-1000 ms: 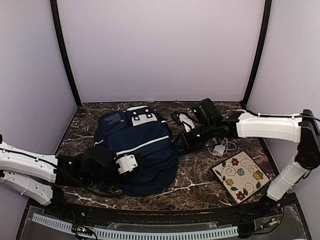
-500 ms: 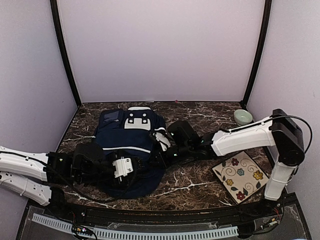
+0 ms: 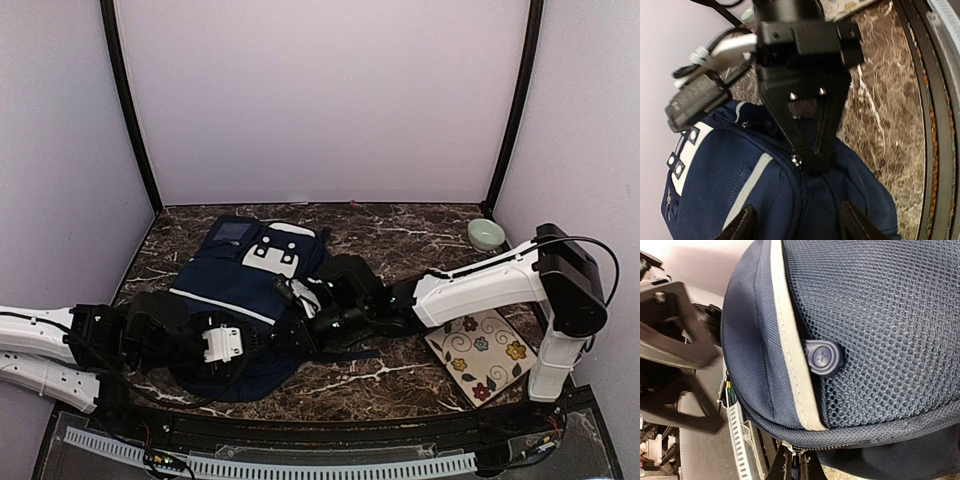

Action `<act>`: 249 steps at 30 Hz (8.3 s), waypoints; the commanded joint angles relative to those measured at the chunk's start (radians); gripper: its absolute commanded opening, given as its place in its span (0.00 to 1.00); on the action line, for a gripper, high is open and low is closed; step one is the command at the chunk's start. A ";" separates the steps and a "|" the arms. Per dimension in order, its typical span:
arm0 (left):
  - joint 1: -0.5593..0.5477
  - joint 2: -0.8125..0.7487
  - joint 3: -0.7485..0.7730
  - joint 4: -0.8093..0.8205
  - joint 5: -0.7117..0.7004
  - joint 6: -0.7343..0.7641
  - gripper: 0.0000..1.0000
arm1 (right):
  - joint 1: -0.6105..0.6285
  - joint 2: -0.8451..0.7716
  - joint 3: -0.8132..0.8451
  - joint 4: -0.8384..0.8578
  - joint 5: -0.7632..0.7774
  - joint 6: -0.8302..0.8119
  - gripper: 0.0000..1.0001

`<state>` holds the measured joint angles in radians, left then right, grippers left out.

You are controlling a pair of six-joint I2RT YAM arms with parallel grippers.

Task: Pack the student bag
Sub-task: Hold the upper front pocket of the student bag, then zip the upper front pocket of the student bag, then rotate the student bag at the center of the board.

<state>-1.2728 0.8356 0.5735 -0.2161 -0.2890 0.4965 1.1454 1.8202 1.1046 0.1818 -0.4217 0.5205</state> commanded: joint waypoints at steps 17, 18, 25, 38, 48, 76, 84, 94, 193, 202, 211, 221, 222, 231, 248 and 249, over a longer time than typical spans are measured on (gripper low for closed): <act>-0.003 0.207 0.029 0.084 -0.357 0.155 0.07 | -0.022 -0.075 0.032 -0.168 0.064 -0.059 0.00; -0.003 0.210 0.025 0.083 -0.368 0.155 0.05 | -0.026 -0.081 0.039 -0.203 0.088 -0.076 0.00; -0.003 0.122 0.092 0.015 -0.149 0.050 0.43 | -0.064 -0.139 0.010 -0.265 0.125 -0.104 0.00; 0.042 0.157 0.161 -0.123 -0.090 -0.029 0.57 | -0.067 -0.136 0.002 -0.232 0.115 -0.099 0.00; 0.087 0.290 0.172 -0.034 -0.216 0.073 0.29 | -0.068 -0.159 -0.016 -0.228 0.124 -0.091 0.00; 0.056 0.127 0.092 -0.081 0.134 0.167 0.00 | -0.316 0.063 0.460 -0.631 0.497 -0.866 0.00; 0.039 0.184 0.112 -0.116 0.152 0.168 0.00 | -0.331 0.152 0.603 -0.736 0.589 -0.987 0.00; 0.021 0.207 0.120 -0.103 0.188 0.158 0.00 | -0.429 0.229 0.741 -0.665 0.724 -0.857 0.00; 0.167 0.236 -0.011 -0.032 0.073 -1.316 0.53 | -0.517 0.284 0.762 -0.564 0.120 -0.330 0.89; 0.097 0.120 0.216 -0.308 -0.258 -1.204 0.75 | -0.518 -0.059 0.515 -0.742 0.417 -0.304 0.90; 0.550 0.343 0.298 0.002 0.257 -0.895 0.90 | -0.516 -0.566 -0.098 -0.825 0.497 -0.044 0.92; 0.632 0.614 0.353 0.048 0.413 -0.849 0.84 | -0.507 -0.755 -0.462 -0.543 0.112 0.150 0.72; 0.632 0.605 0.326 0.051 0.428 -0.854 0.82 | -0.506 -0.739 -0.462 -0.501 0.088 0.151 0.66; 0.571 0.216 -0.107 0.096 0.580 -1.013 0.61 | -0.484 -0.222 -0.045 -0.434 -0.051 -0.047 0.52; 0.007 0.019 0.014 0.085 0.469 -0.857 0.61 | -0.403 0.300 0.938 -0.722 0.199 -0.264 0.85; 0.007 0.013 0.046 0.081 0.430 -0.830 0.65 | -0.403 0.237 0.869 -0.715 0.252 -0.279 0.95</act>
<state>-1.2575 0.8742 0.4946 -0.2310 0.1841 -0.5026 0.7395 2.2742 2.0956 -0.5083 -0.3443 0.3119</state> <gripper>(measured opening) 0.604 0.835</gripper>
